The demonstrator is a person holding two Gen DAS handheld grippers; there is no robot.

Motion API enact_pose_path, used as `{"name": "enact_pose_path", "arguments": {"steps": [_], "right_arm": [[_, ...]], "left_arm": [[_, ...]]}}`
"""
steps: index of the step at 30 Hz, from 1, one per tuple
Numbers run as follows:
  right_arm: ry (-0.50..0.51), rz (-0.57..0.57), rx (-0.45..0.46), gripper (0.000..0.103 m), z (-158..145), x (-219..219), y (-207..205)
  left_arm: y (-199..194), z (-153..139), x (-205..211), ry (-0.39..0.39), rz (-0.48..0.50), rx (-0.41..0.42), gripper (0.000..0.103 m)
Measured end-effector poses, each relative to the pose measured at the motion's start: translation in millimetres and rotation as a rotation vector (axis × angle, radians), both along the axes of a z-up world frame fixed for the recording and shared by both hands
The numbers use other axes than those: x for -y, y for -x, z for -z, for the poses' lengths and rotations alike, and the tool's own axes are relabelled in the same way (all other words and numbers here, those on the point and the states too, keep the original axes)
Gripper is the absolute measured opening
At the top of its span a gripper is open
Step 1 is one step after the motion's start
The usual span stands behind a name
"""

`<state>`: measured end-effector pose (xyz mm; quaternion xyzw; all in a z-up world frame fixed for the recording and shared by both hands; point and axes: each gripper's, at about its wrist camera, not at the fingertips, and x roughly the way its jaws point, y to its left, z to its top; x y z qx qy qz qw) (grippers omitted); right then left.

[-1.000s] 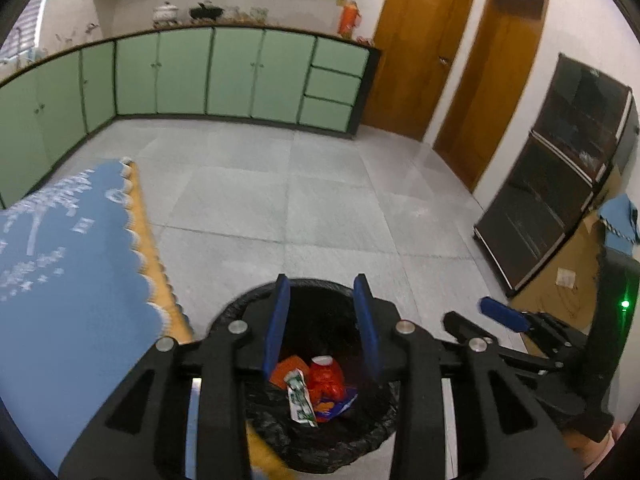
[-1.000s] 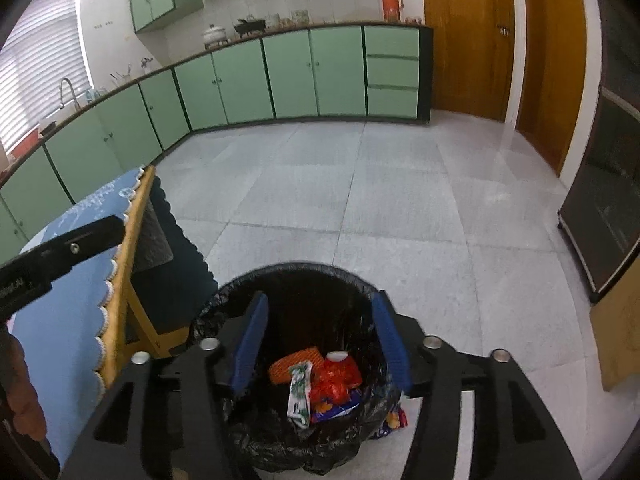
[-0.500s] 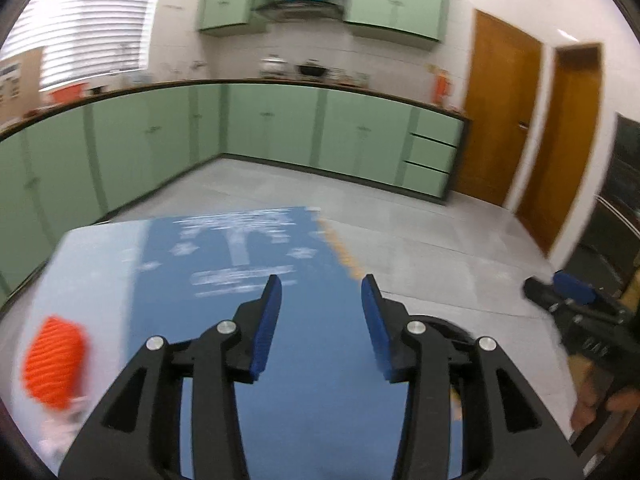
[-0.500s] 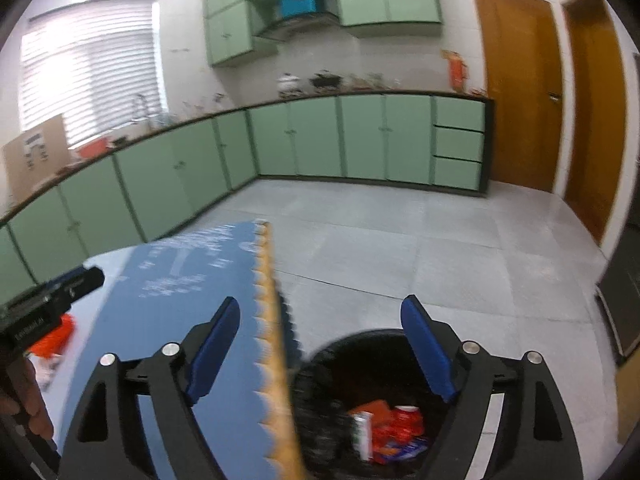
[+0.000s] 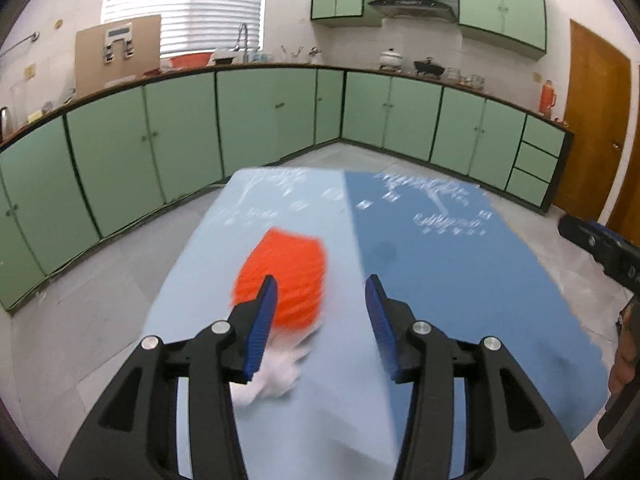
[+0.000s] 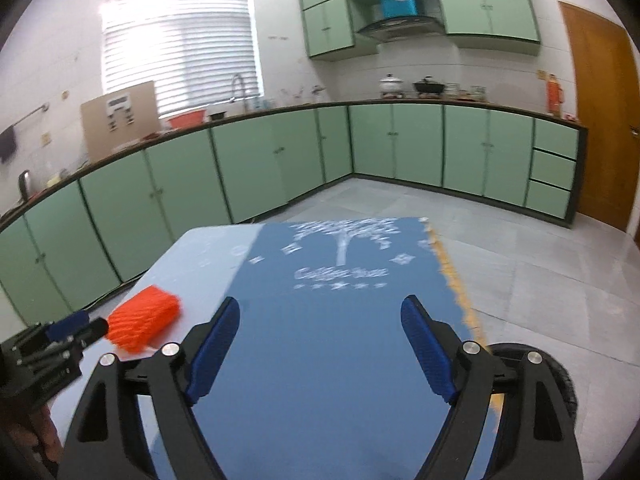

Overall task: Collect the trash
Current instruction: 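Grasp the white tissue under the orange foam net with the left tool, then lift the white tissue with the left tool while the right tool grasps the orange foam net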

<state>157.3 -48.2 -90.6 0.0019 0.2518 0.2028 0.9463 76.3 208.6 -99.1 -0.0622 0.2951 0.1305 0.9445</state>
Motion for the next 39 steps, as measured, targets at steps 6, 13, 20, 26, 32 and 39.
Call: {"name": "enact_pose_path", "arguments": {"steps": [6,13,20,26,32,39], "right_arm": [[0.021,-0.064,-0.023,0.081,17.2,-48.5,19.4],[0.054,-0.084,-0.016,0.081,18.8,-69.5,25.9],[0.073,-0.08,-0.024,0.081,22.1,-74.8,20.9],[0.082,-0.111,-0.043,0.081,27.7,-90.5,18.0],[0.06,-0.176,-0.064,0.081,29.7,-120.2,16.3],[0.055,-0.246,-0.109,0.081,39.7,-170.5,10.8]], "left_arm": [[15.9,26.9,-17.7,0.048,0.004,-0.044,0.049],[8.1,50.3,-24.4,0.103,0.006,-0.082,0.048],[-2.6,60.6,-30.4,0.156,0.012,-0.095,0.012],[6.2,58.7,-37.2,0.179,0.001,-0.075,0.001],[30.4,42.3,-55.0,0.163,-0.052,-0.023,0.001],[45.7,31.0,-76.7,0.139,-0.11,0.001,0.001]]}}
